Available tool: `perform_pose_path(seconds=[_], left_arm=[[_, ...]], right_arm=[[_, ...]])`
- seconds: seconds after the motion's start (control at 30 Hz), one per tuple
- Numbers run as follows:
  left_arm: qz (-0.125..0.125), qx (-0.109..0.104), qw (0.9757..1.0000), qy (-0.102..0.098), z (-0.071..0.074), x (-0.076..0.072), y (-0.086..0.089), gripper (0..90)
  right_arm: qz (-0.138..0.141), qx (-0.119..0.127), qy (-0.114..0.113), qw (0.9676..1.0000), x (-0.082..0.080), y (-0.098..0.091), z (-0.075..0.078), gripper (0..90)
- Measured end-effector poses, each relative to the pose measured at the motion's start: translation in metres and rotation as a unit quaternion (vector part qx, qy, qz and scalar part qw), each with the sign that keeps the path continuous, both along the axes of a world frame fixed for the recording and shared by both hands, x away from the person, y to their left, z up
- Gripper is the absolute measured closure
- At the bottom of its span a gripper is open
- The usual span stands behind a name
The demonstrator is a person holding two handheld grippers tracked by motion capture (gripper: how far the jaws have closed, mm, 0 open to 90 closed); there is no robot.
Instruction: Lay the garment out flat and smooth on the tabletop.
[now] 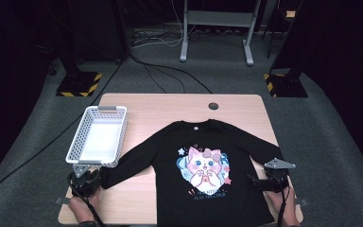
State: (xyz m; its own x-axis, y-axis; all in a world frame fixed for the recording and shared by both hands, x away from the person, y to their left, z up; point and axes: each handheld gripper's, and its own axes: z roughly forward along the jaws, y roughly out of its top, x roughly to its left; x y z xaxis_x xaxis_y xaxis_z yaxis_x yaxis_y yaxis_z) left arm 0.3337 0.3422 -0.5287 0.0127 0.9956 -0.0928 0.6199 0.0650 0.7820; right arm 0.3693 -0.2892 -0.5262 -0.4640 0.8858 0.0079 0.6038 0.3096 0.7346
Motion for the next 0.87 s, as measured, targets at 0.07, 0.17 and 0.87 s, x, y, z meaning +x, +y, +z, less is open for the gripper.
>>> perform_pose_path(seconds=[0.07,0.17,0.87], left_arm=[[0.005,-0.002,1.0000,0.002,0.000,-0.001,0.002,73.2],[0.015,-0.012,0.9998,0.007,0.000,-0.002,0.007,63.2],[0.017,-0.060,0.9980,0.008,-0.002,-0.024,0.023,9.4]], right_arm=[[0.001,0.000,0.000,1.0000,-0.002,-0.002,0.000,14.2],[0.002,0.000,0.000,1.0000,-0.003,-0.005,0.000,14.2],[-0.012,-0.005,-0.008,0.9999,-0.006,-0.008,-0.001,11.5]])
